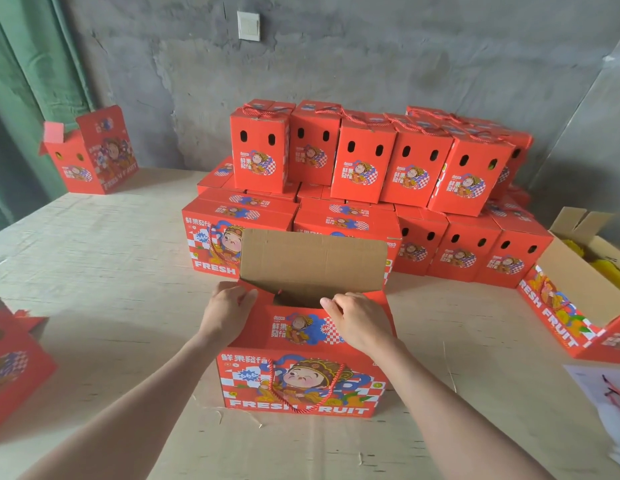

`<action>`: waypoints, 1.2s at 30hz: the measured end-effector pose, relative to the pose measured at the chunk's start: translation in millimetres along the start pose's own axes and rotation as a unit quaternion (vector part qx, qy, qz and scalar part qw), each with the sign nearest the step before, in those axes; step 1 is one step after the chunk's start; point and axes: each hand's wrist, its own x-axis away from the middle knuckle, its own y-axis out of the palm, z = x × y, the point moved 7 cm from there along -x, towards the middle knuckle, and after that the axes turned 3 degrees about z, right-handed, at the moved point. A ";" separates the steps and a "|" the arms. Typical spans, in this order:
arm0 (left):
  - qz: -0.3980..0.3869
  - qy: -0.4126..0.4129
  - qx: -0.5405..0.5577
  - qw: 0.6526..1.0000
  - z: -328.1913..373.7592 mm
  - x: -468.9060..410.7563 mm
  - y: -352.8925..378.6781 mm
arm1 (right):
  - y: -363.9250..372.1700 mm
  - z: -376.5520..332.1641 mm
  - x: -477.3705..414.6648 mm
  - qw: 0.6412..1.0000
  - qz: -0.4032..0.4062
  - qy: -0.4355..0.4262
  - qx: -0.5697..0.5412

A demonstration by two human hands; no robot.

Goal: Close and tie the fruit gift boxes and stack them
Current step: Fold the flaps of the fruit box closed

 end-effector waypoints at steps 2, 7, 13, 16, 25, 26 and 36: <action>0.000 -0.009 0.023 1.000 -0.9 1.1 1.1 | -3.0 -1.1 1.0 1.000 0.023 -0.012 -0.010; -0.039 -0.113 0.234 0.965 -15.8 -2.9 3.7 | -36.9 -3.7 24.3 0.978 0.200 -0.031 -0.054; -0.111 -0.161 0.333 0.922 -10.5 -40.9 2.1 | -35.6 8.0 81.9 0.973 0.223 -0.054 0.015; -0.140 -0.177 0.361 0.905 -6.9 -43.7 4.2 | -34.2 9.4 92.8 0.963 0.256 -0.045 0.068; -0.073 -0.039 0.252 0.964 -30.5 -22.1 -19.4 | -17.8 37.2 69.5 0.968 0.108 0.149 -0.173; -0.082 -0.001 0.208 0.975 -30.6 -12.4 -21.5 | -16.3 43.6 62.0 0.957 0.098 0.175 -0.210; -0.285 0.324 0.055 0.900 37.8 85.2 2.2 | 11.2 29.1 -24.0 0.873 -0.155 0.239 -0.397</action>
